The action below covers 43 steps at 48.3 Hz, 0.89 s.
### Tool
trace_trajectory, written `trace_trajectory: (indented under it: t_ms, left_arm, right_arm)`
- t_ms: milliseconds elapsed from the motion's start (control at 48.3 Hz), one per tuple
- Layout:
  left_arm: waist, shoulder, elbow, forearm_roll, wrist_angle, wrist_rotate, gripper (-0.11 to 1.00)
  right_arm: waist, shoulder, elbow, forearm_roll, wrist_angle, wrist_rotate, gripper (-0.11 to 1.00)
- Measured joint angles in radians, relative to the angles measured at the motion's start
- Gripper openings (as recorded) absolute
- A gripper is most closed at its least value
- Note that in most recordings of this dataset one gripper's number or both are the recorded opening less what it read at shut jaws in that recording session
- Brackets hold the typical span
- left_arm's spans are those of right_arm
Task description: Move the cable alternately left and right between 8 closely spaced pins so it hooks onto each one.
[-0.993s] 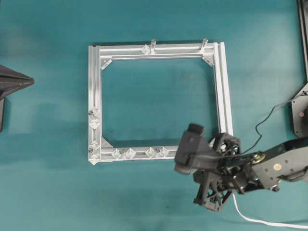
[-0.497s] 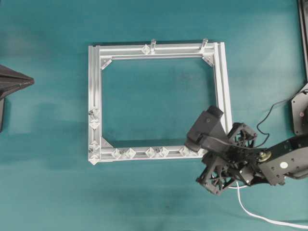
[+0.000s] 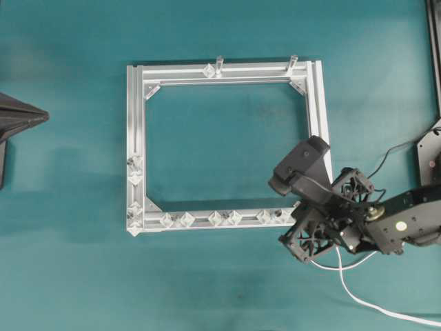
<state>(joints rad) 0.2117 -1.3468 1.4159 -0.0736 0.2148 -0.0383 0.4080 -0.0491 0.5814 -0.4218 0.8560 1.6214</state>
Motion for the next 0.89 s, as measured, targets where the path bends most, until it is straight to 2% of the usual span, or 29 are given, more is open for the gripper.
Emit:
trace_trajectory:
  t_ms: [890]
  left_arm:
    - [0.009,0.000,-0.002,0.000,0.000,0.000,0.01]
  right_arm:
    - [-0.040,0.000,0.020,0.000,-0.034,0.008,0.19]
